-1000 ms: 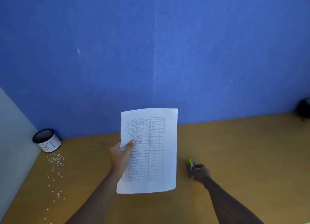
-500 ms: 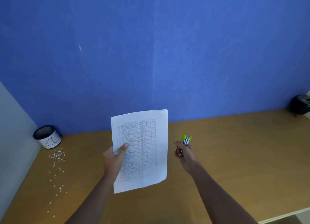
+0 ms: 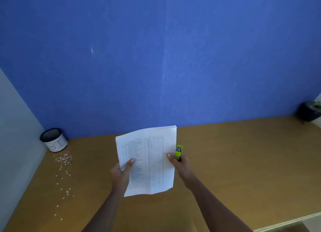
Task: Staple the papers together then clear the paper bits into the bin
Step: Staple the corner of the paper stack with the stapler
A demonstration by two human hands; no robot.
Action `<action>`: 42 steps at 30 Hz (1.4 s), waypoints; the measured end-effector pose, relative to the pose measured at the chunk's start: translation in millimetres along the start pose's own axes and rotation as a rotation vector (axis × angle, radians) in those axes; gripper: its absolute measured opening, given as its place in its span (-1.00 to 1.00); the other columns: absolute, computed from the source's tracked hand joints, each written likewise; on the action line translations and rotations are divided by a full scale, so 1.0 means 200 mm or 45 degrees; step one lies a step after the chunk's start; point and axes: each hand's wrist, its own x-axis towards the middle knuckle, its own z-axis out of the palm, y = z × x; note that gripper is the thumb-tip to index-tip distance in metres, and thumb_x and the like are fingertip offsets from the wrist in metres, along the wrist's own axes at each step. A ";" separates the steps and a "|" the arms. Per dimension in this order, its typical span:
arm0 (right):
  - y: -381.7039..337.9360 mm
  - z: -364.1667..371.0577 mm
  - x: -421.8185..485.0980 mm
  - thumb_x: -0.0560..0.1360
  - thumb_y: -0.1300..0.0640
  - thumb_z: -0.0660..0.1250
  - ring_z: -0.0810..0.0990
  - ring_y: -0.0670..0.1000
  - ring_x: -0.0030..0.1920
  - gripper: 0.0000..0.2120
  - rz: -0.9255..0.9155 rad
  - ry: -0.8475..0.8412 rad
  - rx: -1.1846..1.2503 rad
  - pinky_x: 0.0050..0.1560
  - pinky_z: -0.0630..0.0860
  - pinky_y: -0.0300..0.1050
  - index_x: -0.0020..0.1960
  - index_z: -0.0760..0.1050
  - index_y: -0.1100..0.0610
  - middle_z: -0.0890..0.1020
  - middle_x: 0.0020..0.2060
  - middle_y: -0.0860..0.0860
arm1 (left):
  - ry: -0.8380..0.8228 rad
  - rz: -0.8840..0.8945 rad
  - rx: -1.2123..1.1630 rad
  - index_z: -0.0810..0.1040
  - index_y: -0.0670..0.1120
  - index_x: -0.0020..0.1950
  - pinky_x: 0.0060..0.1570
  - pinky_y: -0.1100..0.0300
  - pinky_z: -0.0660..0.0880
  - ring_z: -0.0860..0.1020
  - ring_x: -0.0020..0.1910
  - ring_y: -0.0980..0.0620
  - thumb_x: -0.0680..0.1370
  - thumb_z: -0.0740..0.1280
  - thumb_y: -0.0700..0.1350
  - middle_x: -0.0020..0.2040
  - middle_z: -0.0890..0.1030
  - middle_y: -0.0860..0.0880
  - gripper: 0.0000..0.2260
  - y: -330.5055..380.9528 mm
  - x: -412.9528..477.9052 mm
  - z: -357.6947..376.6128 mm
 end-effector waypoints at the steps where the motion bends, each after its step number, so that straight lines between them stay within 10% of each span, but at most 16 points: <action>1: 0.01 0.01 -0.01 0.53 0.11 0.34 0.66 0.07 0.05 -0.82 -0.006 0.027 -0.010 0.02 0.61 -0.07 0.07 0.57 0.18 0.69 0.01 0.09 | 0.003 0.001 -0.006 0.61 -0.12 0.02 -0.33 0.37 0.56 0.63 -0.13 0.13 0.45 0.45 -0.21 -0.09 0.66 0.07 -0.83 0.00 0.00 0.00; 20: 0.12 0.12 -0.14 0.59 0.18 0.25 0.58 -0.11 -0.13 -0.87 -0.056 0.259 0.134 -0.15 0.55 -0.23 0.13 0.49 0.11 0.63 -0.12 -0.04 | 0.007 -0.109 -0.043 0.63 -0.07 -0.07 -0.21 0.11 0.59 0.65 -0.13 0.01 0.36 0.53 -0.22 -0.10 0.68 0.02 -0.81 -0.06 -0.05 -0.05; 42: 0.11 0.13 -0.15 0.59 0.13 0.24 0.58 -0.17 -0.22 -0.90 -0.029 0.256 0.006 -0.21 0.54 -0.20 0.02 0.48 0.15 0.61 -0.17 -0.01 | -0.056 -0.070 0.050 0.61 -0.13 -0.02 -0.37 0.33 0.56 0.63 -0.16 0.12 0.39 0.49 -0.29 -0.14 0.65 0.09 -0.79 -0.06 -0.07 -0.04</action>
